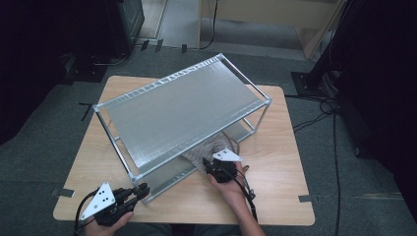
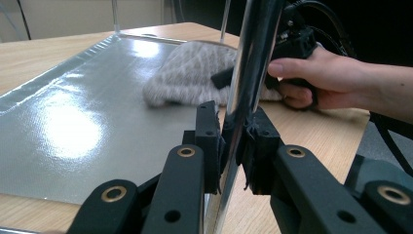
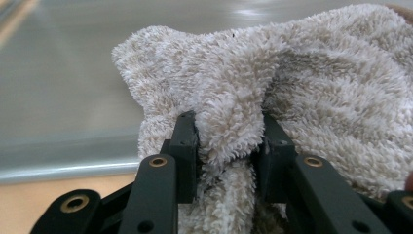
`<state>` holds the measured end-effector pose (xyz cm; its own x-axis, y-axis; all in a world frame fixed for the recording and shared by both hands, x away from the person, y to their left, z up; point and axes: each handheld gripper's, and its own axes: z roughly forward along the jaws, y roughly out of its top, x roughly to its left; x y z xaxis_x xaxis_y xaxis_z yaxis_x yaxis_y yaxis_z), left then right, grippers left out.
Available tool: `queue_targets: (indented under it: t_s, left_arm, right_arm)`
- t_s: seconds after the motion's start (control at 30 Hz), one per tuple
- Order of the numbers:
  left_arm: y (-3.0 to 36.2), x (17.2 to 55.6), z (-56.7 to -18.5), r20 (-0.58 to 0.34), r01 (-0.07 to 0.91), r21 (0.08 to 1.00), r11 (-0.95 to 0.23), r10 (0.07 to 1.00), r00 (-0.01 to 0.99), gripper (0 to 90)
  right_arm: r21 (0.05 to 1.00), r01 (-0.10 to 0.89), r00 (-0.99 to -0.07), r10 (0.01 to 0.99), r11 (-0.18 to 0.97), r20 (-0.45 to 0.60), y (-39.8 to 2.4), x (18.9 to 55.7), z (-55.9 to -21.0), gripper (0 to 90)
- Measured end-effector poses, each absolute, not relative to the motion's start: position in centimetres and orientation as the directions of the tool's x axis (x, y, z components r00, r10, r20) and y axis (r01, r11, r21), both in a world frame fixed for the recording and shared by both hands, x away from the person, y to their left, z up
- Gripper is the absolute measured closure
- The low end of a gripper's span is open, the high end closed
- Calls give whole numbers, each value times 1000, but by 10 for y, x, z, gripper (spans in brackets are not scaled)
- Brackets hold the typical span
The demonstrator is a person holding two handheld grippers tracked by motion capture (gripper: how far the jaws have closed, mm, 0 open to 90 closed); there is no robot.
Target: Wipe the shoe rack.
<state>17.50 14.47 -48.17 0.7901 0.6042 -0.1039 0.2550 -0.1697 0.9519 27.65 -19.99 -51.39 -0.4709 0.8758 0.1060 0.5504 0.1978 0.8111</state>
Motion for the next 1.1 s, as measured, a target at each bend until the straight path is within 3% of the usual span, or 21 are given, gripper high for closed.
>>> queue_targets:
  t_s: [0.43,0.67,0.9,1.1]
  left_arm:
    - [145,175,-482,-106,256,952,-168,604,790,794]
    - [144,175,-482,-96,248,952,-176,601,793,796]
    - [144,175,-481,-91,246,952,-181,601,794,797]
    - [144,175,-481,-91,246,952,-181,600,795,796]
  right_arm:
    - [821,458,-713,692,341,110,-130,242,-516,652]
    - [821,407,-792,602,400,99,-114,230,-515,651]
    - [818,389,-779,625,424,47,-124,237,-514,655]
    - [812,454,-703,707,366,74,-151,254,-513,655]
